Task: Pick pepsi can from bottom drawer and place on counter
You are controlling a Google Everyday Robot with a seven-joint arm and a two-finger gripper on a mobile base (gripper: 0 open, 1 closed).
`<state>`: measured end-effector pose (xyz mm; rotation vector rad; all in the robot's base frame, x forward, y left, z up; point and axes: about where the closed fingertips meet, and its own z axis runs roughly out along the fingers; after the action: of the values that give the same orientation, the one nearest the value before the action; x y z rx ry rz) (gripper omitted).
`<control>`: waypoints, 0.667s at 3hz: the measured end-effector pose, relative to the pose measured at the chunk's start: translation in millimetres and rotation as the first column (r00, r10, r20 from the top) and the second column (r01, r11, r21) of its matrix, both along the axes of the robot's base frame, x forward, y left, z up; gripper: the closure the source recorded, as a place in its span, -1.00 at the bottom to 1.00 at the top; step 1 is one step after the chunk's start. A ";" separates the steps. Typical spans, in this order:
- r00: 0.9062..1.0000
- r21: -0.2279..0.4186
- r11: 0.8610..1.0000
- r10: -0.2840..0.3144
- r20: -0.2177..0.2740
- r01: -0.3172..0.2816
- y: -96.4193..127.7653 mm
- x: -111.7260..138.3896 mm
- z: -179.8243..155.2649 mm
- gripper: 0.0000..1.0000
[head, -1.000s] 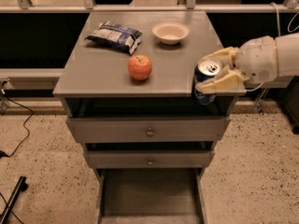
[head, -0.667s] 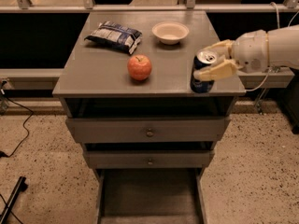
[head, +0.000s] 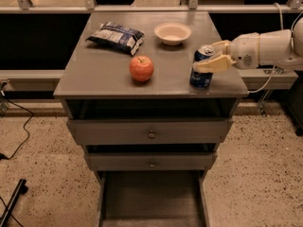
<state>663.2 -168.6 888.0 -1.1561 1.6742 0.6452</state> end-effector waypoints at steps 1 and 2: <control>1.000 0.000 1.000 0.000 0.000 0.000 0.0 0.3 4.9 0.03; 1.000 0.000 1.000 0.000 0.000 0.000 0.0 0.3 4.9 -0.42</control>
Offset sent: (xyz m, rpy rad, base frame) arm 0.0002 -0.0001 0.0043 0.0002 0.0005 -0.0005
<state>663.4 -168.6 893.0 -1.1556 1.6747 0.6455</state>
